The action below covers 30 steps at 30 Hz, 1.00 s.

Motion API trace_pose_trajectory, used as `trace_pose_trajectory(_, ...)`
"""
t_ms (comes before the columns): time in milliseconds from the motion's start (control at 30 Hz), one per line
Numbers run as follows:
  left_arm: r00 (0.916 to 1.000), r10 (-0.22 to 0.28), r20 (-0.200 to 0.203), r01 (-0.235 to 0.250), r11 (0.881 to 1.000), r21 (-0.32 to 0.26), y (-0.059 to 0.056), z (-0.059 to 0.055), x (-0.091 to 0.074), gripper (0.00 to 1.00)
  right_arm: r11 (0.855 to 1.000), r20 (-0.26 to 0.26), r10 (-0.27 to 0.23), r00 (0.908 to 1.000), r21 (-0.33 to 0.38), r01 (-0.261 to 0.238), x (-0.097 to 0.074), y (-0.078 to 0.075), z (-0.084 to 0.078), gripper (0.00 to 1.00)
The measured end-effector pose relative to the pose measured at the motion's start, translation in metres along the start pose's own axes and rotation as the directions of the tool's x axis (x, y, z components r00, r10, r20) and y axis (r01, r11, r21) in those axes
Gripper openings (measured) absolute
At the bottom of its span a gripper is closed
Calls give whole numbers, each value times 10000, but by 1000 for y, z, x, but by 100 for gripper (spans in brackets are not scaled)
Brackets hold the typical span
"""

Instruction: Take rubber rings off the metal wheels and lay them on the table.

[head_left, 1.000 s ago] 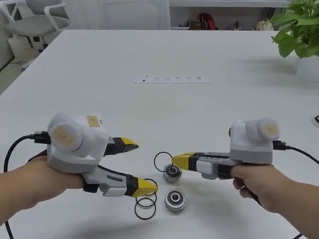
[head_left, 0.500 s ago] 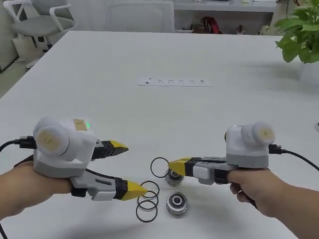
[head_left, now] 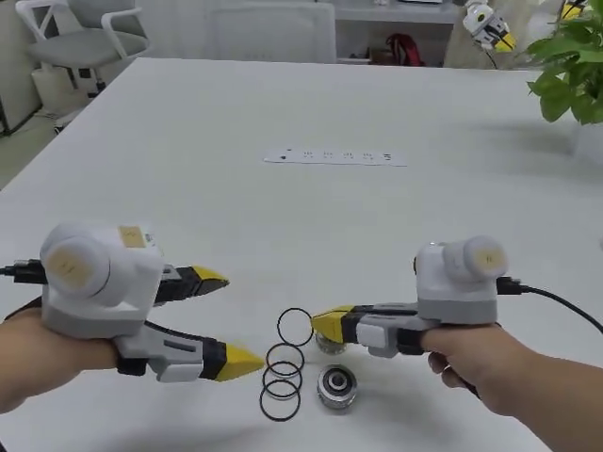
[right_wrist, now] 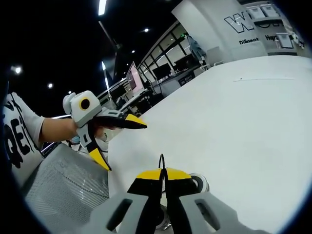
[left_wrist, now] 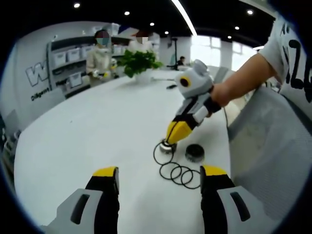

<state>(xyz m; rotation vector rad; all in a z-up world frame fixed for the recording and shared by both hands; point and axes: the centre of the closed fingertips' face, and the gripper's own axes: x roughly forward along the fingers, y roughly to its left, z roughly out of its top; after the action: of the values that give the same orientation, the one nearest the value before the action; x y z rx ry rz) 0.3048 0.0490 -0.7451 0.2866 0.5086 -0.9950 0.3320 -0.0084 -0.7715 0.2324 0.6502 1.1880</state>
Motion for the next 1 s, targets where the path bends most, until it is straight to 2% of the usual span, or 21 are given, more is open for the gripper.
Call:
trace_pose_trajectory(333, 9999, 77, -101, -79, 9999, -118, 1, -7, -6, 69, 9999, -274, 15, 9996, -129, -18, 5, 2, -5, 0)
trace_pose_trajectory(1000, 9998, 132, -135, -136, 9996, -265, 3, -10, -7, 69, 9990, -755, -35, 9971, -441, 2, 16, 2, -12, 0)
